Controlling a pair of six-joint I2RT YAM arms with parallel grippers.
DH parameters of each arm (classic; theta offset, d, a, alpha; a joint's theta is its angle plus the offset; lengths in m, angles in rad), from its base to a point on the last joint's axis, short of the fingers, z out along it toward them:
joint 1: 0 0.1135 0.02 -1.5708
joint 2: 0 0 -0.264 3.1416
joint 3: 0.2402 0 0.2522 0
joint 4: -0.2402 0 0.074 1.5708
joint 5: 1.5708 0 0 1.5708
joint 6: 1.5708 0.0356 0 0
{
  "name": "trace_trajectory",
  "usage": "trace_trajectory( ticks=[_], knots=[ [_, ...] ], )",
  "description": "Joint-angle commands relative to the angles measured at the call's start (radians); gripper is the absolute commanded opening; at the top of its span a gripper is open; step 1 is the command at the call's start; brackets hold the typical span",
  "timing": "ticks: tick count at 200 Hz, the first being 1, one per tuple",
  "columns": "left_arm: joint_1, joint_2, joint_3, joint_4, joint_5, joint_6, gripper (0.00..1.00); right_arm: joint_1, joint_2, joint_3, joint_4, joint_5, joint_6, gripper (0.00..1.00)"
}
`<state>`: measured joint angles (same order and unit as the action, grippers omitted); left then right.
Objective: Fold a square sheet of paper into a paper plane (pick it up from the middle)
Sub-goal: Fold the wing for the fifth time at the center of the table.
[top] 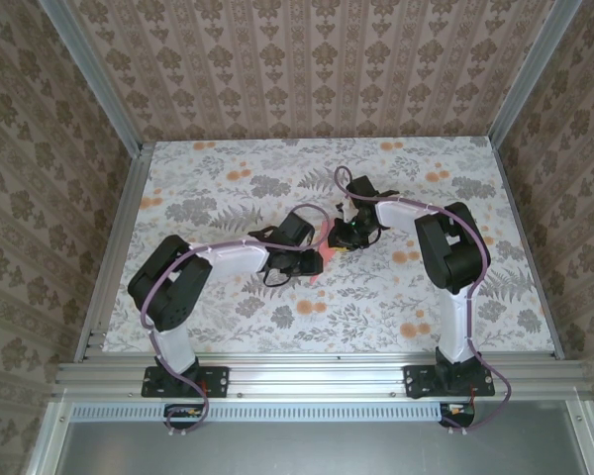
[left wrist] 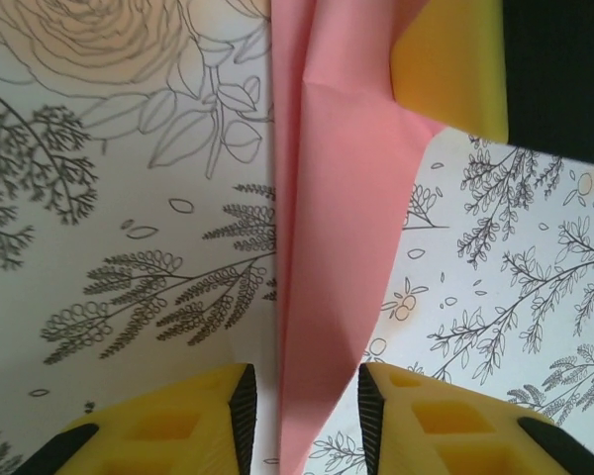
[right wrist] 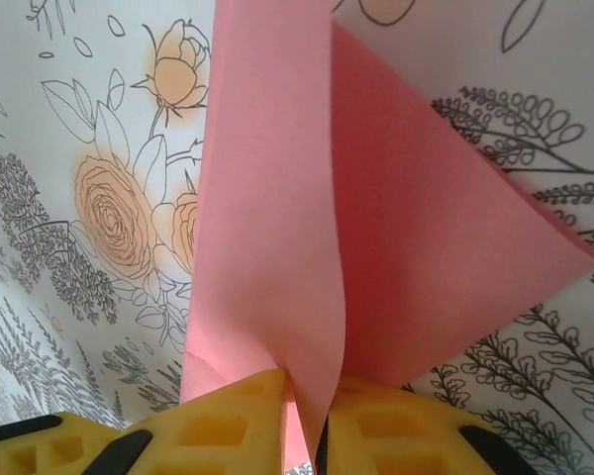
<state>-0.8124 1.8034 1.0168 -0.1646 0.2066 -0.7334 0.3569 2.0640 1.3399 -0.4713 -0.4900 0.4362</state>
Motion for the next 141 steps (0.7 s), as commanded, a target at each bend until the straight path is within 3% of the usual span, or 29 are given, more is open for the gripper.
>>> trace_trajectory(
  ticks=[1, 30, 69, 101, 141],
  knots=[
    [-0.013, -0.028, -0.034, 0.025, 0.024, 0.015, 0.37, -0.003, 0.075, -0.017, -0.007, 0.056, 0.042, 0.17],
    [-0.029, -0.031, -0.037, 0.011, 0.002, 0.024, 0.38, -0.005, 0.082, -0.013, -0.012, 0.057, 0.066, 0.19],
    [-0.046, -0.017, 0.001, -0.077, -0.135, 0.049, 0.31, -0.014, 0.069, -0.020, 0.005, 0.025, 0.093, 0.24],
    [-0.048, -0.047, -0.027, -0.017, -0.083, 0.064, 0.30, -0.019, 0.051, -0.011, 0.002, 0.020, 0.092, 0.23],
    [-0.032, -0.144, -0.087, 0.107, -0.040, 0.048, 0.38, -0.019, 0.072, -0.011, -0.006, 0.034, 0.085, 0.21]
  ],
)
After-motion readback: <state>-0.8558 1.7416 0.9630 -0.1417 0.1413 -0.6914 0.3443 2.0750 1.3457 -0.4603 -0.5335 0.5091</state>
